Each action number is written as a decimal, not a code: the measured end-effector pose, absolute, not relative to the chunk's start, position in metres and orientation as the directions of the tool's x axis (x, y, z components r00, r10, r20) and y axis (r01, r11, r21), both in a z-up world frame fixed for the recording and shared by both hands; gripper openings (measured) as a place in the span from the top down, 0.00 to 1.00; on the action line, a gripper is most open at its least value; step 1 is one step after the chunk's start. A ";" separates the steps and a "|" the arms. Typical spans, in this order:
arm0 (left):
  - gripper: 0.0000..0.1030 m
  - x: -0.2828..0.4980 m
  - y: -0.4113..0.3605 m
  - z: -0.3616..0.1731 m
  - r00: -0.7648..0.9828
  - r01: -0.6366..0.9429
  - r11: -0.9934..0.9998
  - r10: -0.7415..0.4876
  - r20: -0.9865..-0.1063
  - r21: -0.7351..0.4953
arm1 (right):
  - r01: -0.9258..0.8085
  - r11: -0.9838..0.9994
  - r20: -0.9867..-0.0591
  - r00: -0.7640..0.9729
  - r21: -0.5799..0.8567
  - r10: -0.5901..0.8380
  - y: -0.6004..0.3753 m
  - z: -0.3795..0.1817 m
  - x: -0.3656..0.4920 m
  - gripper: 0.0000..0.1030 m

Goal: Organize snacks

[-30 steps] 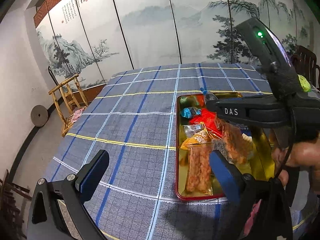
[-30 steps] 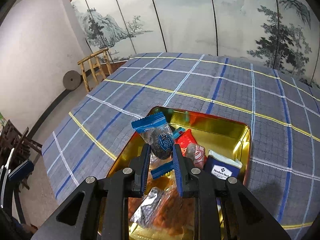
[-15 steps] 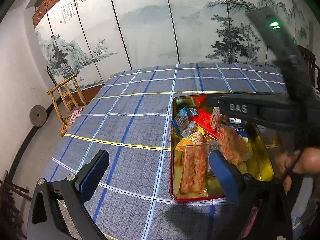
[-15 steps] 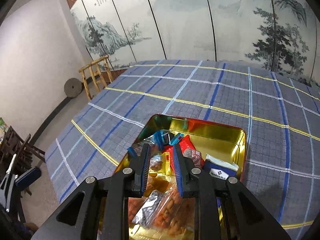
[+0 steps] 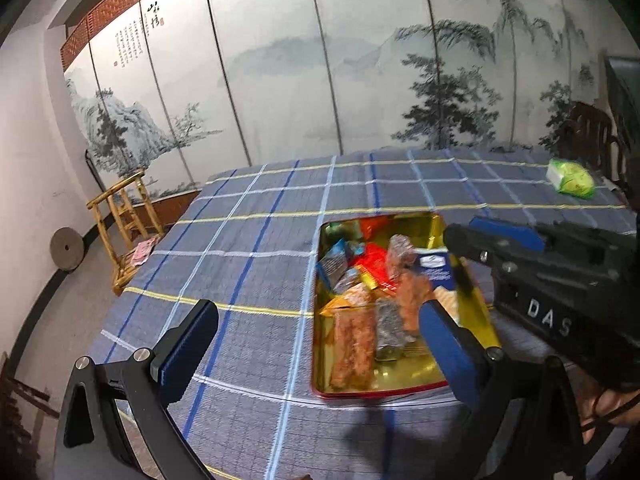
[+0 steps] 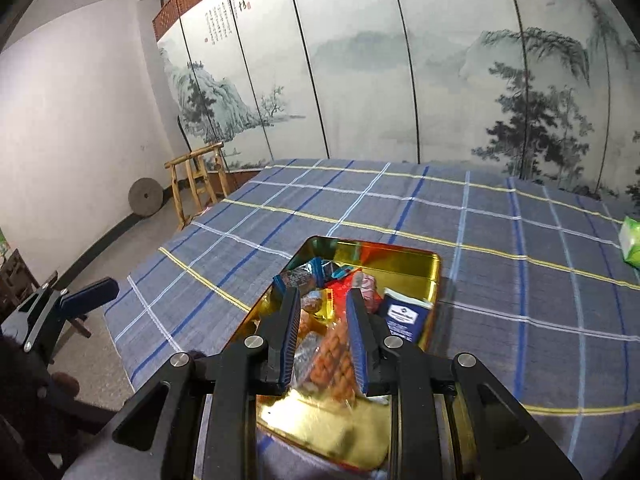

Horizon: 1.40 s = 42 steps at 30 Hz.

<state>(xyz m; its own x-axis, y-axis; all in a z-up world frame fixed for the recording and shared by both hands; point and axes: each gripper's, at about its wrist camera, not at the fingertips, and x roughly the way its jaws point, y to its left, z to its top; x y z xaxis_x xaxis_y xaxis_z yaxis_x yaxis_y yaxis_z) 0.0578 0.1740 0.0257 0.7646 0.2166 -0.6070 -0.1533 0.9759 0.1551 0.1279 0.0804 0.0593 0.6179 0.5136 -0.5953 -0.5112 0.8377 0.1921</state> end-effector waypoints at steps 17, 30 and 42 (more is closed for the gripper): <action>0.00 0.017 0.140 0.079 0.844 -0.113 0.986 0.161 -0.511 0.123 | -0.471 0.859 -0.467 0.725 0.198 0.506 0.036 0.113 0.070 0.74; 0.00 0.000 0.142 0.100 0.852 -0.136 0.988 0.154 -0.500 0.072 | -0.446 0.881 -0.380 0.796 0.156 0.470 0.027 0.142 0.034 0.63; 0.00 -0.002 0.142 0.100 0.838 -0.170 0.981 0.194 -0.510 0.093 | -0.464 0.874 -0.366 0.796 0.143 0.482 0.030 0.149 0.024 0.61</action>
<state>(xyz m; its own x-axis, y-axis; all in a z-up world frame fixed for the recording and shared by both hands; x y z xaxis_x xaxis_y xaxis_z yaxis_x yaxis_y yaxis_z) -0.0019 0.1421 0.0998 0.8381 0.1936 -0.5100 -0.1703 0.9810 0.0925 0.0240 0.0299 0.1485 0.7961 0.4819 -0.3660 -0.4635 0.8745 0.1431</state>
